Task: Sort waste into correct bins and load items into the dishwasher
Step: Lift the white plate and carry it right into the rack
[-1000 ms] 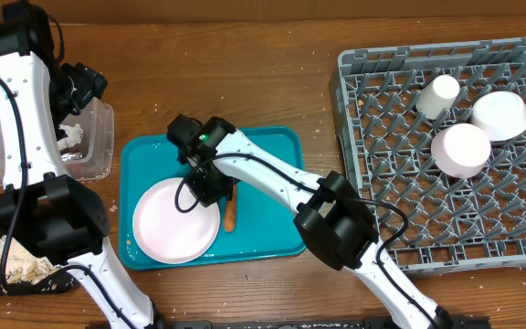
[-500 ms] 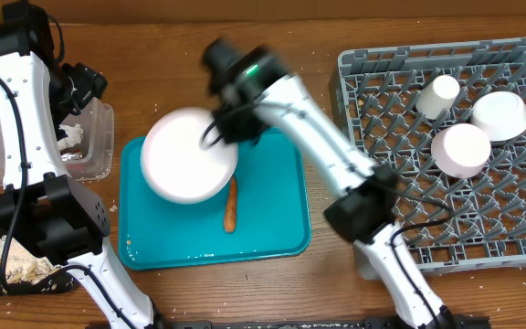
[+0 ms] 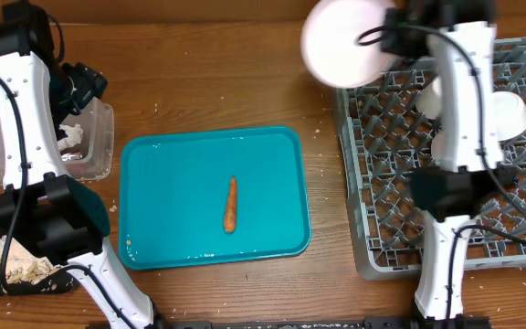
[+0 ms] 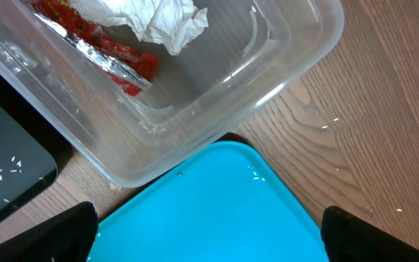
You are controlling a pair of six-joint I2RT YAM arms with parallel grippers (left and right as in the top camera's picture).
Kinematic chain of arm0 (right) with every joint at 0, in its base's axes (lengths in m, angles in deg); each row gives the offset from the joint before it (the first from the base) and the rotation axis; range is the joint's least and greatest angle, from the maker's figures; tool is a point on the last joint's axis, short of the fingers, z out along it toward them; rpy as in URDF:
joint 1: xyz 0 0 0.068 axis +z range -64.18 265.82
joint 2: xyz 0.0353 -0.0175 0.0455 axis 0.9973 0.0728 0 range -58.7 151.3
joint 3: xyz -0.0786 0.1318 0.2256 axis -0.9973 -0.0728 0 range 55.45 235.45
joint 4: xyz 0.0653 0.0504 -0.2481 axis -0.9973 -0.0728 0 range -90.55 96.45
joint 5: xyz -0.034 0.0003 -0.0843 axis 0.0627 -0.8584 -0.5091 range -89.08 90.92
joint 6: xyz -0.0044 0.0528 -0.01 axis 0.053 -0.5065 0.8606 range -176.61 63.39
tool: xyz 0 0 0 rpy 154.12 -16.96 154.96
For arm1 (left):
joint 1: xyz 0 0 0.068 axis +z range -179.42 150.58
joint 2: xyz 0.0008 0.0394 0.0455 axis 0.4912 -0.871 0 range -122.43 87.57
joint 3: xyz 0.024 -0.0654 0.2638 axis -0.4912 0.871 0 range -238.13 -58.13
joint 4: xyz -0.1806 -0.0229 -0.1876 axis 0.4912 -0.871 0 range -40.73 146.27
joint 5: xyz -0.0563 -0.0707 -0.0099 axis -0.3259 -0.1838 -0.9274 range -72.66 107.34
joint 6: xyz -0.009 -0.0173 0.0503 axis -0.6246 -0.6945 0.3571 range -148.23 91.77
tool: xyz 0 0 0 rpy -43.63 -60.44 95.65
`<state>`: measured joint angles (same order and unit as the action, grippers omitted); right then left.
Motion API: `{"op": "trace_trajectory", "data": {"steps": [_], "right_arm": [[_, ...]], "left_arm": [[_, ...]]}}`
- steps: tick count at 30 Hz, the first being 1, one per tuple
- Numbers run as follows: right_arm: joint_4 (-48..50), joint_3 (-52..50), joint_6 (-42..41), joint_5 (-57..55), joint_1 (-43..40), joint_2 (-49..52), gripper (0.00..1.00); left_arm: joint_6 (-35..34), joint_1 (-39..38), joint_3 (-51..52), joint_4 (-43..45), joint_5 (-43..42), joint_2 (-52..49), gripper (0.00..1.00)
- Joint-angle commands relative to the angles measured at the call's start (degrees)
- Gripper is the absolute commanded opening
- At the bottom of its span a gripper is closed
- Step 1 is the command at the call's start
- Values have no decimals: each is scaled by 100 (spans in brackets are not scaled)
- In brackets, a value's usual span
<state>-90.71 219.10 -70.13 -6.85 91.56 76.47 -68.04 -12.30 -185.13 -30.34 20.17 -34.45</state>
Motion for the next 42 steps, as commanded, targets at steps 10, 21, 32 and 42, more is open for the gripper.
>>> {"op": "trace_trajectory", "data": {"steps": [10,21,32,42], "right_arm": [[11,-186,-138,-1609,-1001,-275,4],[11,-1099,-264,-1547,-990,-846,4],[11,-2022,-599,-1563,-841,-1303,4],[11,-2385,-669,-1939,-391,-1303,4]], "left_arm": [[127,11,15,7,74,83,100],[127,11,15,7,74,83,100],[127,11,15,7,74,83,100],[127,11,15,7,74,83,100]]}}
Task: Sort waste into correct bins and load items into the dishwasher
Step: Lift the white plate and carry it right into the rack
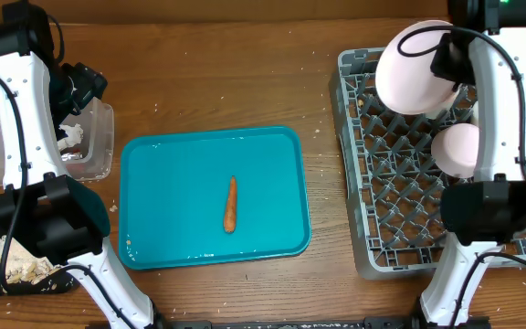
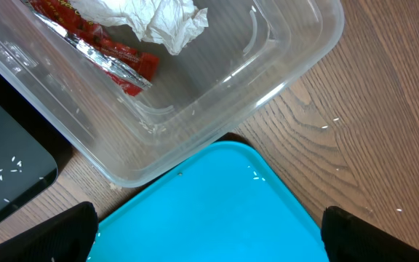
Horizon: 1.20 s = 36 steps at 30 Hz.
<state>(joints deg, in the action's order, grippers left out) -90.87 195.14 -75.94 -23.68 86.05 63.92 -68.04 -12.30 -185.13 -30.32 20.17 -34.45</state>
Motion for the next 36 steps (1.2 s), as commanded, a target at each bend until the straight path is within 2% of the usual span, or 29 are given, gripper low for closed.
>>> {"op": "trace_trajectory", "data": {"steps": [1,13,24,32,36], "right_arm": [[31,7,-87,-302,184,-46,4],[267,-1016,-197,-859,358,-48,4],[400,-1071,-179,-1438,481,-48,4],[527,-1071,-37,-1298,511,-48,4],[398,-1069,-44,-1172,798,-48,4]], "left_arm": [[127,11,15,4,74,83,100],[127,11,15,4,74,83,100],[127,11,15,4,74,83,100],[127,11,15,4,74,83,100],[127,11,15,4,74,83,100]]}}
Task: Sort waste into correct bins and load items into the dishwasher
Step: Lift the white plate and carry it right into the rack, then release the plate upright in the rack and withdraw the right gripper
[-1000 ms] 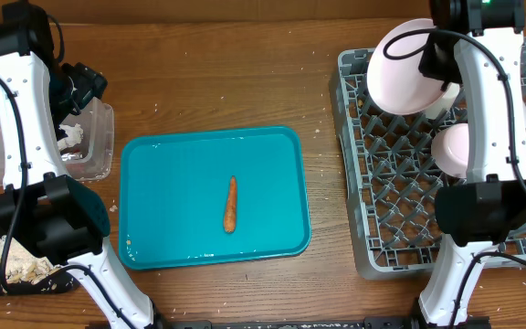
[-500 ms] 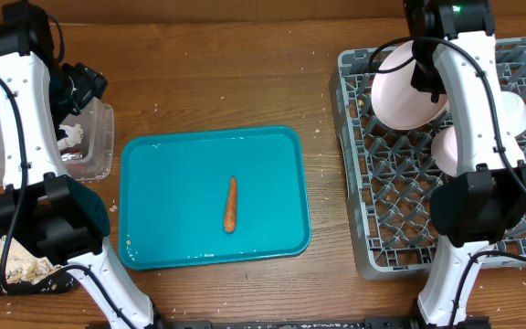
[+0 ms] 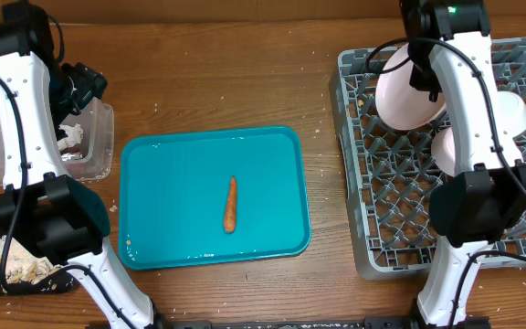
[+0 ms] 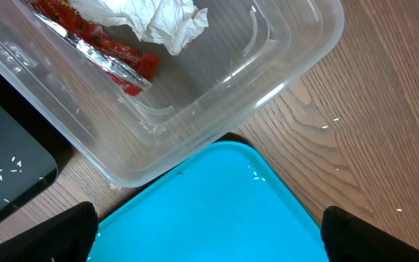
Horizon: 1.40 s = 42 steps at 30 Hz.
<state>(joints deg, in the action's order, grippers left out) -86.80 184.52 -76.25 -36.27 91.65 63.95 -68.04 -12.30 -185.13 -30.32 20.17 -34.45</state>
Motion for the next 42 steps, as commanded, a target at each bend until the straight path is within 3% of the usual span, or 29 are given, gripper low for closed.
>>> {"op": "trace_trajectory", "data": {"steps": [1,3,7,8,9,17,22,23,25,27,28,29,34,42], "right_arm": [[-15,-7,-11,87,317,-50,4],[-31,-7,-11,85,426,-50,6],[-136,0,-13,199,549,-52,22],[-162,9,-13,330,560,-68,52],[-212,48,-13,459,560,-87,100],[-369,975,129,2201,557,-881,100],[-284,1222,313,2376,496,-1552,100],[-284,1222,308,2378,424,-1620,95],[-308,1222,192,2378,238,-1637,49],[-302,1130,-44,2387,-140,-1591,16],[-284,1075,-109,2417,-264,-1574,8],[-243,986,-144,2551,-479,-1541,4],[387,164,216,4048,-1255,-1322,4],[1161,-1215,317,5058,-1231,-1043,4]], "left_arm": [[127,11,15,4,74,83,100],[127,11,15,4,74,83,100],[127,11,15,4,74,83,100],[127,11,15,4,74,83,100],[127,11,15,4,74,83,100],[127,11,15,4,74,83,100],[127,11,15,4,74,83,100],[127,11,15,4,74,83,100],[127,11,15,4,74,83,100],[127,11,15,4,74,83,100],[127,11,15,4,74,83,100],[127,11,15,4,74,83,100],[127,11,15,4,74,83,100],[127,11,15,4,74,83,100]]}}
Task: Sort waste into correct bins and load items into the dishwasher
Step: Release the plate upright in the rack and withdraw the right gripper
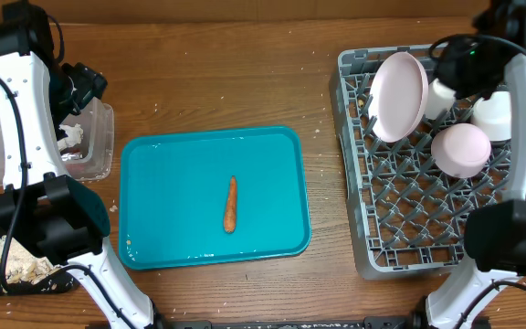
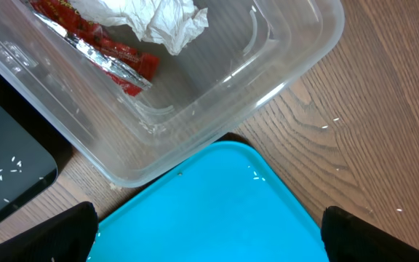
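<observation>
An orange carrot (image 1: 231, 203) lies in the middle of the teal tray (image 1: 172, 196). A pink plate (image 1: 400, 96) stands on edge in the grey dishwasher rack (image 1: 409, 219), at its far left. My right gripper (image 1: 447, 66) is just right of the plate's rim; whether it still grips the plate is unclear. A pink bowl (image 1: 461, 149) and white cups (image 1: 496, 114) sit in the rack. My left gripper (image 2: 209, 236) hangs open and empty over the tray's corner (image 2: 217, 196) beside the clear bin (image 2: 268, 65).
The clear bin (image 1: 94, 137) holds a crumpled tissue (image 2: 158, 18) and a red wrapper (image 2: 111, 47). A black bin (image 1: 7, 265) with food scraps and rice sits at the front left. Grains lie scattered on the wooden table (image 1: 217, 82).
The pink plate now stands more upright in the rack's far-left slots. My right arm has swung from above the plate to its right side. The left arm has not moved.
My right gripper first held the pink plate above the table left of the rack. Then the plate was over the rack's far side, then low in the rack's left part, and now it stands on edge there. The left gripper and carrot stayed still throughout.
</observation>
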You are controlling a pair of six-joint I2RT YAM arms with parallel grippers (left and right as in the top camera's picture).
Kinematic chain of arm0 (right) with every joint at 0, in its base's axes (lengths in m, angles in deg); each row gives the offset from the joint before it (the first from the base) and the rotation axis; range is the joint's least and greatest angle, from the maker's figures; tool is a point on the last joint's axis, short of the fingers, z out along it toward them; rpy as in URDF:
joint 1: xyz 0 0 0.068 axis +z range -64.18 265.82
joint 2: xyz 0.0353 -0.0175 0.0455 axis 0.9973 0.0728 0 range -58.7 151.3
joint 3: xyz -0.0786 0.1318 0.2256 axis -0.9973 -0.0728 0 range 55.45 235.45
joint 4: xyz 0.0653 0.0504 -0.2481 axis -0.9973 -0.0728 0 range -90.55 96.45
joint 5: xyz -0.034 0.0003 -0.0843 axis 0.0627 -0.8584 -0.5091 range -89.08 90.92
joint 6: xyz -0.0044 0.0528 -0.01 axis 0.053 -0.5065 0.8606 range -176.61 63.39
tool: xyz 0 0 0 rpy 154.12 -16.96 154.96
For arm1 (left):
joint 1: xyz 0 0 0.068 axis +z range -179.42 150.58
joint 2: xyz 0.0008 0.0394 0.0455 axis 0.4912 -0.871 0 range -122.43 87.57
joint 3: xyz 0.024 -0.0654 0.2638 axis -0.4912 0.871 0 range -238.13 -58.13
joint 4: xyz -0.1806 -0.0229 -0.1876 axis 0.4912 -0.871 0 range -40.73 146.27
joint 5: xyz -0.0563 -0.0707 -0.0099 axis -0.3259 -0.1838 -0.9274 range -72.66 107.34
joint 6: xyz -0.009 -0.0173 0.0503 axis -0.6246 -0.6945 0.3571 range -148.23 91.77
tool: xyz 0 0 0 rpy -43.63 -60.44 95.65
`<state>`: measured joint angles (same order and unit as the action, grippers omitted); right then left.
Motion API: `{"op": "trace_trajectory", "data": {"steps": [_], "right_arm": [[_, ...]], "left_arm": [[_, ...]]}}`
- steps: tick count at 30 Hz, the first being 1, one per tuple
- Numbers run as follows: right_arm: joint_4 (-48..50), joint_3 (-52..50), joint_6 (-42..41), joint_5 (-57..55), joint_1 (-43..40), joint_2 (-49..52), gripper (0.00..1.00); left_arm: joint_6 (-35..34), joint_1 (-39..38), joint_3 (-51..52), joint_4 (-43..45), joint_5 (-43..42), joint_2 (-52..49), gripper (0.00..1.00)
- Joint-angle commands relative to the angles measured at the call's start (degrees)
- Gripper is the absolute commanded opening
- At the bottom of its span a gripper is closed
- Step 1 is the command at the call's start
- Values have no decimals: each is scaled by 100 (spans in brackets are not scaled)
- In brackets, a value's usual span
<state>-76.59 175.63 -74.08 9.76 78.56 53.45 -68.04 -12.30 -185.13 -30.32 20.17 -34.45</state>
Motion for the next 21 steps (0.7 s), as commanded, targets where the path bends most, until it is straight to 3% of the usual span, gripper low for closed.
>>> {"op": "trace_trajectory", "data": {"steps": [1,12,19,21], "right_arm": [[177,-413,98,457,87,7,4],[24,-411,103,647,76,-103,4],[-92,732,118,651,79,-684,4],[-125,966,120,651,79,-841,12]], "left_arm": [[127,11,15,4,74,83,100],[127,11,15,4,74,83,100],[127,11,15,4,74,83,100],[127,11,15,4,74,83,100]]}}
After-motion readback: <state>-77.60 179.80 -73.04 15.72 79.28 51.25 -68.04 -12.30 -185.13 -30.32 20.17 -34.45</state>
